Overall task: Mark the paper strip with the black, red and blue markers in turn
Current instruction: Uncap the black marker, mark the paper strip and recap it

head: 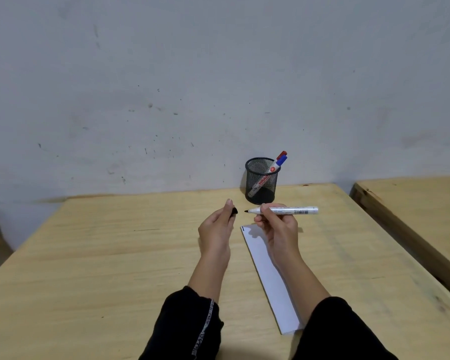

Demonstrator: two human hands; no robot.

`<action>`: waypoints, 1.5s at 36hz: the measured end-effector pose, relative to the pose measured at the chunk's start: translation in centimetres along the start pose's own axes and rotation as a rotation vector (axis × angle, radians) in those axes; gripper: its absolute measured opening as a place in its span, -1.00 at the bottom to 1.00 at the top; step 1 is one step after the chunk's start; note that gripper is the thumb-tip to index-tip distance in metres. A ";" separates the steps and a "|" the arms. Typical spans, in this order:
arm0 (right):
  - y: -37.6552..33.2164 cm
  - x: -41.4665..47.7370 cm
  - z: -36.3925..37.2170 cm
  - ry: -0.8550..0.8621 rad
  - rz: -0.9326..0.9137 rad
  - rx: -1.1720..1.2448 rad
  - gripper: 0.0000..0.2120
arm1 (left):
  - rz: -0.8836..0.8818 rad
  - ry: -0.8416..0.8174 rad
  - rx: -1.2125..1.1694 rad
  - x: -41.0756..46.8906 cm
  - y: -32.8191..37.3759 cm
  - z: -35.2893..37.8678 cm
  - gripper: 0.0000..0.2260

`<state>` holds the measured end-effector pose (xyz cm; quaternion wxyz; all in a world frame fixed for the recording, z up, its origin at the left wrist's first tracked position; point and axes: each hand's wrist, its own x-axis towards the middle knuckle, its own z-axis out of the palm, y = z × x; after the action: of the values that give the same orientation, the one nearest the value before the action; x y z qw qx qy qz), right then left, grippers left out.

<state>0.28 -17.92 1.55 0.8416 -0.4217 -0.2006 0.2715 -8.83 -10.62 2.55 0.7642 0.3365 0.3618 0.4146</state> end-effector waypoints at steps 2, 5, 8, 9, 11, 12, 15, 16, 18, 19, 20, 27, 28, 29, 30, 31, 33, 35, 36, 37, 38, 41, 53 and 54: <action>0.0 -0.1 0.0 -0.034 -0.013 -0.014 -0.95 | -0.006 -0.006 -0.032 -0.1 -0.4 0.1 -0.86; 0.0 -0.2 0.2 -0.067 -0.026 -0.035 -0.97 | -0.006 -0.015 -0.015 0.0 -0.8 0.1 -0.86; 0.1 -0.1 0.3 -0.081 -0.022 -0.049 -0.98 | 0.016 -0.022 0.032 0.2 -1.0 0.2 -0.85; 0.1 -0.1 0.3 -0.086 -0.020 -0.053 -0.98 | 0.028 -0.030 0.053 0.3 -1.1 0.2 -0.84; 0.1 -0.1 0.4 -0.097 -0.014 -0.060 -0.97 | 0.055 -0.051 0.094 0.4 -1.2 0.3 -0.82; 0.1 -0.1 0.4 -0.103 -0.008 -0.062 -0.96 | 0.069 -0.056 0.113 0.4 -1.2 0.3 -0.81; 0.1 -0.2 0.5 -0.117 -0.004 -0.069 -0.92 | 0.144 -0.010 0.187 0.3 -1.3 0.4 -0.75; 0.1 -0.2 0.6 -0.118 -0.004 -0.074 -0.92 | 0.171 0.018 0.210 0.2 -1.2 0.4 -0.69; 0.1 -0.2 0.6 -0.111 -0.007 -0.097 -0.92 | 0.193 0.055 0.214 0.0 -1.2 0.4 -0.61; 0.1 -0.2 0.6 -0.107 -0.009 -0.112 -0.92 | 0.193 0.058 0.201 -0.1 -1.2 0.4 -0.61; 0.1 -0.2 0.6 -0.107 -0.011 -0.123 -0.92 | 0.190 0.059 0.190 -0.2 -1.2 0.4 -0.62; 0.0 -0.4 0.5 -0.067 -0.008 -0.114 -0.91 | 0.124 0.037 0.043 -0.8 -1.5 0.6 -0.71; 0.0 -0.4 0.5 -0.053 -0.006 -0.104 -0.88 | 0.117 0.033 0.036 -0.9 -1.5 0.6 -0.75; -0.1 -0.3 0.5 -0.042 -0.004 -0.094 -0.86 | 0.113 0.028 0.035 -0.9 -1.5 0.6 -0.78; -0.1 -0.3 0.5 -0.036 -0.002 -0.083 -0.85 | 0.110 0.025 0.036 -1.0 -1.4 0.5 -0.79; -0.2 -0.4 0.5 -0.033 0.000 -0.075 -0.86 | 0.109 0.023 0.035 -1.0 -1.4 0.5 -0.80; -0.2 -0.4 0.5 -0.029 0.007 -0.067 -0.86 | 0.106 0.013 0.027 -1.1 -1.2 0.4 -0.82; -0.2 -0.4 0.5 -0.022 0.017 -0.070 -0.85 | 0.109 -0.004 0.038 -1.0 -1.0 0.2 -0.83; -0.2 -0.3 0.5 -0.024 0.019 -0.075 -0.85 | 0.116 -0.012 0.048 -1.0 -0.9 0.2 -0.84; -0.2 -0.3 0.5 -0.031 0.019 -0.083 -0.85 | 0.125 -0.020 0.061 -1.0 -0.9 0.1 -0.86; -0.2 -0.3 0.5 -0.040 0.016 -0.092 -0.86 | 0.135 -0.028 0.073 -0.9 -0.8 0.1 -0.89; -0.1 -0.2 0.5 -0.043 0.012 -0.109 -0.85 | 0.167 -0.048 0.109 -1.0 -0.7 0.1 -0.93; -0.3 -0.3 0.6 -0.101 -0.007 -0.119 -0.84 | 0.149 -0.056 0.085 -1.0 -0.5 0.0 -0.91; -0.4 -0.2 0.6 -0.115 0.000 -0.095 -0.86 | 0.147 -0.059 0.078 -1.0 -0.4 0.1 -0.91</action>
<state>-0.09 -17.89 2.15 0.8076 -0.4448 -0.2615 0.2855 -9.01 -11.66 2.58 0.7284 0.4037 0.3293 0.4450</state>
